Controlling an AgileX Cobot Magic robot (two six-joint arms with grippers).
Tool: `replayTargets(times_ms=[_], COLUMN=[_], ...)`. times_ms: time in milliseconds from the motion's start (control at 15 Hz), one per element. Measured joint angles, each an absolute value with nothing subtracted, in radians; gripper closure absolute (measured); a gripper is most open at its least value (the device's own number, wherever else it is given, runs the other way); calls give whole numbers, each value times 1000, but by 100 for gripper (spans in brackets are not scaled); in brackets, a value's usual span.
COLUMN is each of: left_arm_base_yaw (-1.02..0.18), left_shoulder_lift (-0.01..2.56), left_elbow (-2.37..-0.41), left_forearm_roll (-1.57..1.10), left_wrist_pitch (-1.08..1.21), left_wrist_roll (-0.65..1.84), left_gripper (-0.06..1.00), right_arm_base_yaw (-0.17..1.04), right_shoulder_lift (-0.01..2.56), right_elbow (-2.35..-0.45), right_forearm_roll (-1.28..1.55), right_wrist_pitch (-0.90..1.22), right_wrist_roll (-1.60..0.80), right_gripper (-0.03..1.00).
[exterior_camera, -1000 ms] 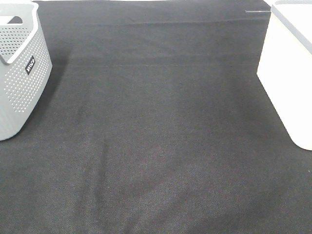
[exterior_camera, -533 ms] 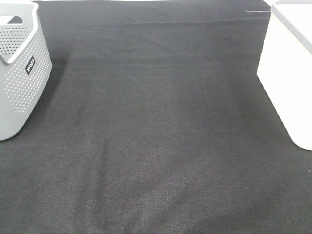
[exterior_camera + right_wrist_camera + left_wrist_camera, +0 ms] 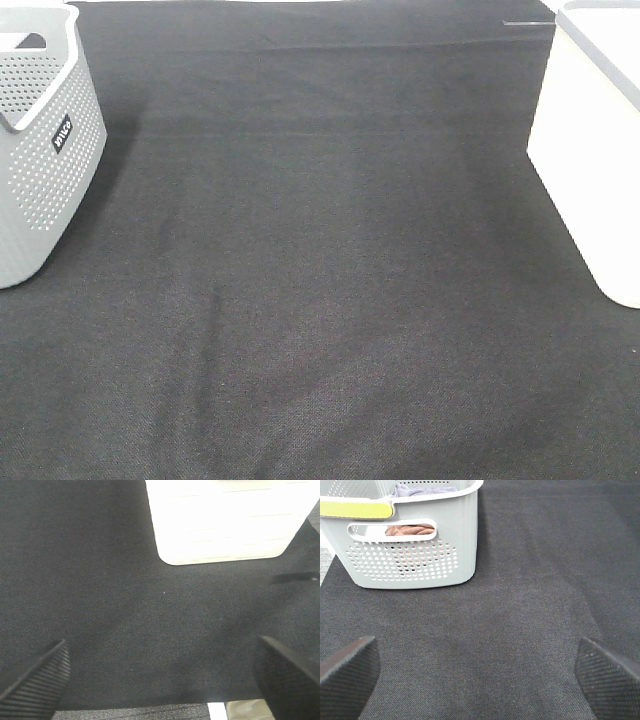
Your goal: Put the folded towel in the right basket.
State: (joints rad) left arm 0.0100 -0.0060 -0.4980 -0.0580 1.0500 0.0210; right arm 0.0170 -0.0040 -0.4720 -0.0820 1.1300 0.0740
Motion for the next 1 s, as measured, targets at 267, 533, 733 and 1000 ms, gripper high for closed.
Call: replayTargets(times_ms=[267, 533, 733, 1000], left_arm_base_yaw=[10, 10, 10, 10], left_shoulder_lift=[-6, -6, -6, -6], left_elbow=[-498, -498, -498, -498], left_forearm_roll=[-58, -58, -58, -58], left_wrist_pitch=[1050, 1050, 1050, 1050], left_wrist_roll=[21, 21, 21, 21], left_gripper=[-4, -4, -4, -4], right_arm_base_yaw=[17, 17, 17, 17], right_shoulder_lift=[-4, -4, -4, -4], right_elbow=[-472, -472, -472, -472], right_forearm_roll=[-82, -82, -82, -82], right_wrist_pitch=[1130, 1130, 1129, 1129], right_wrist_roll=[74, 74, 74, 74], right_gripper=[0, 0, 0, 0])
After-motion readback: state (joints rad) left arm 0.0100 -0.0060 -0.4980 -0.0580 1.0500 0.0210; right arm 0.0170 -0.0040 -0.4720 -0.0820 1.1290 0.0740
